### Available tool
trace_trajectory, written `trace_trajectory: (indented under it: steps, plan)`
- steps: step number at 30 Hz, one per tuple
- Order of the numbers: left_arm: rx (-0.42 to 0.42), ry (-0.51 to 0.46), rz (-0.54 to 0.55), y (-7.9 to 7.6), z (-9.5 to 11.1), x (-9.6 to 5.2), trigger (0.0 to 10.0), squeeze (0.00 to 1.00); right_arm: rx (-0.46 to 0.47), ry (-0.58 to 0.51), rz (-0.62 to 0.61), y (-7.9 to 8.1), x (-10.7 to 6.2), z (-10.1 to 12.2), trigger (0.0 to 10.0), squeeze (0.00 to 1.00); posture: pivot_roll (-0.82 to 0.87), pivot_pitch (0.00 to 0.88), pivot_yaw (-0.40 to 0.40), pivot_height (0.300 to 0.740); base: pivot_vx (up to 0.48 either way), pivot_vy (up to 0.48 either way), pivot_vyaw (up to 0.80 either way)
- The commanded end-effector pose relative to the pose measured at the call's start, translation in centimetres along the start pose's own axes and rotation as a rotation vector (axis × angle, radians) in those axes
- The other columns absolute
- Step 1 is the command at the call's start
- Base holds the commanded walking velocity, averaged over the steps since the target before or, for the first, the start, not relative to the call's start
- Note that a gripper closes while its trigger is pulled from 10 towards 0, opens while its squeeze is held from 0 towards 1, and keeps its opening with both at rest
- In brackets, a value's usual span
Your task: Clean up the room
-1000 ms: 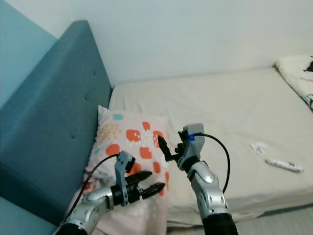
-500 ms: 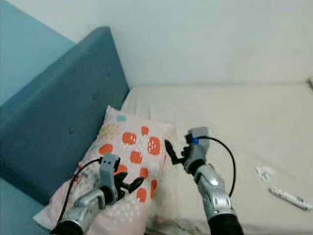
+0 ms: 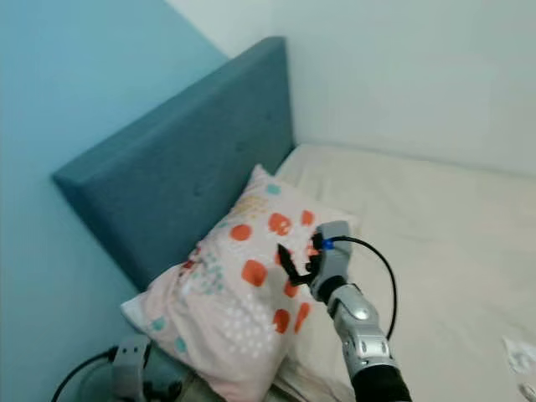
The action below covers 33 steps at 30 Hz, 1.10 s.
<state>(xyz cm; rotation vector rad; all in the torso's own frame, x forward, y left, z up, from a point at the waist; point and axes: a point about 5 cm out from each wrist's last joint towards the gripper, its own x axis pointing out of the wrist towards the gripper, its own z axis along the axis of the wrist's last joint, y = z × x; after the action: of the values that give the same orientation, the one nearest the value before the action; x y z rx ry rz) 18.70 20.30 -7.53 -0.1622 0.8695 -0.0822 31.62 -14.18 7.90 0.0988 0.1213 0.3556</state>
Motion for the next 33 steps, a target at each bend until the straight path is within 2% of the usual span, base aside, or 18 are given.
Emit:
trace_trajectory:
  steps: [1,3,7,9,13,18,22,26,33]
  plan:
    - [0.002,0.064,-0.016,-0.1,-1.6,-0.3,10.0,0.00,0.005,-0.019,-0.052,-0.1,0.4,0.3,10.0,0.00,-0.19,0.055,0.034,0.740,0.000,0.000,0.00]
    - [-0.004,0.126,-0.028,-0.3,-3.3,-0.7,10.0,0.00,0.007,-0.015,-0.128,-0.9,0.5,0.4,10.0,0.00,-0.19,0.054,0.035,0.740,0.000,0.000,0.00]
    - [-0.031,0.169,-0.018,-0.2,-4.4,-1.0,10.0,0.00,0.007,0.000,-0.157,-1.5,0.6,0.5,10.0,0.00,-0.20,0.054,0.032,0.740,0.000,0.000,0.00]
    - [-0.031,0.178,-0.019,-0.2,-4.6,-1.1,10.0,0.00,0.011,-0.004,-0.157,-1.6,0.5,0.5,10.0,0.00,-0.20,0.055,0.031,0.740,0.000,0.000,0.00]
    - [-0.022,0.192,-0.022,-0.1,-5.0,-1.3,10.0,0.00,0.014,-0.005,-0.156,-1.7,0.5,0.4,10.0,0.00,-0.20,0.055,0.027,0.740,0.000,-0.480,0.00]
    - [-0.040,0.190,0.010,0.2,-4.8,-1.3,10.0,0.00,0.015,-0.004,-0.159,-1.5,0.6,0.3,10.0,0.00,-0.20,0.053,0.026,0.740,0.000,-0.096,0.00]
    - [-0.032,0.184,0.023,0.3,-4.5,-1.1,10.0,0.00,-0.039,0.039,-0.125,-1.0,0.8,0.0,10.0,0.00,-0.21,0.054,0.030,0.740,0.000,0.000,0.00]
    - [-0.023,0.189,0.029,0.2,-4.6,-1.1,10.0,0.00,-0.030,0.065,-0.095,-0.4,1.0,-0.3,10.0,0.00,-0.21,0.055,0.031,0.730,0.000,0.000,0.00]
    - [-0.015,0.199,0.060,0.5,-5.0,-1.3,10.0,0.00,0.018,0.045,-0.009,0.7,1.1,-0.3,10.0,0.00,-0.21,0.052,0.028,0.710,0.000,0.000,0.00]
